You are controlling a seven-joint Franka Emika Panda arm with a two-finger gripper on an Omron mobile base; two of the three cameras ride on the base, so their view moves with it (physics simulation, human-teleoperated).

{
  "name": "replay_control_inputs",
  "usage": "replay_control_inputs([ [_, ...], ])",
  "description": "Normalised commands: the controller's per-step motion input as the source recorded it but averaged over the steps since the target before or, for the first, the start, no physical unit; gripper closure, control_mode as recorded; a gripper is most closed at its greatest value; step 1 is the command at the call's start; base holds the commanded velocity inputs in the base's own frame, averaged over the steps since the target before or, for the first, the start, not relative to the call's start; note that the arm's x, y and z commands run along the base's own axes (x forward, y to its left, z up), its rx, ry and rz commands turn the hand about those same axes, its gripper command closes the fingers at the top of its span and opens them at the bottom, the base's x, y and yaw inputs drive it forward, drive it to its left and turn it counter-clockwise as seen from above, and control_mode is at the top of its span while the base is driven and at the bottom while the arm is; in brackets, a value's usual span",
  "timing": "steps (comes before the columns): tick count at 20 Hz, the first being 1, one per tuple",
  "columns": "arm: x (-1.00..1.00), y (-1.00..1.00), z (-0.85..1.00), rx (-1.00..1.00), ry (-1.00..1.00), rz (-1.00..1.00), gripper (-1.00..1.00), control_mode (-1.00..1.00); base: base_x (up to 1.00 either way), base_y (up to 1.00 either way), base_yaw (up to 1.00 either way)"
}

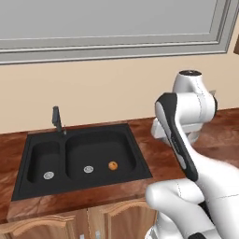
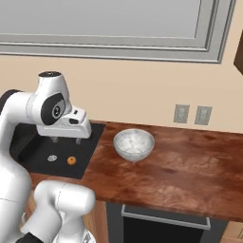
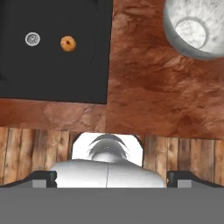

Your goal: Pick the kiwis from the cabinet and place them in one bowl. Pick the tangerine from the sink and place it in the other bowl.

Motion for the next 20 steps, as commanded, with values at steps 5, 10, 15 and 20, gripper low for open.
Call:
replay_control_inputs([
  [5, 0.71, 0.50, -0.25, 0.00, 0.00, 0.00, -1.00, -1.00, 0.00, 0.00, 0.00],
  [10, 0.60, 0.44, -0.36, 0.00, 0.00, 0.00, -1.00, -1.00, 0.00, 0.00, 0.00],
  [15, 0.57, 0.43, -0.57, 0.00, 0.00, 0.00, -1.00, -1.00, 0.00, 0.00, 0.00],
  [20, 0.45, 0.22, -0.46, 0.00, 0.00, 0.00, -1.00, -1.00, 0.00, 0.00, 0.00],
])
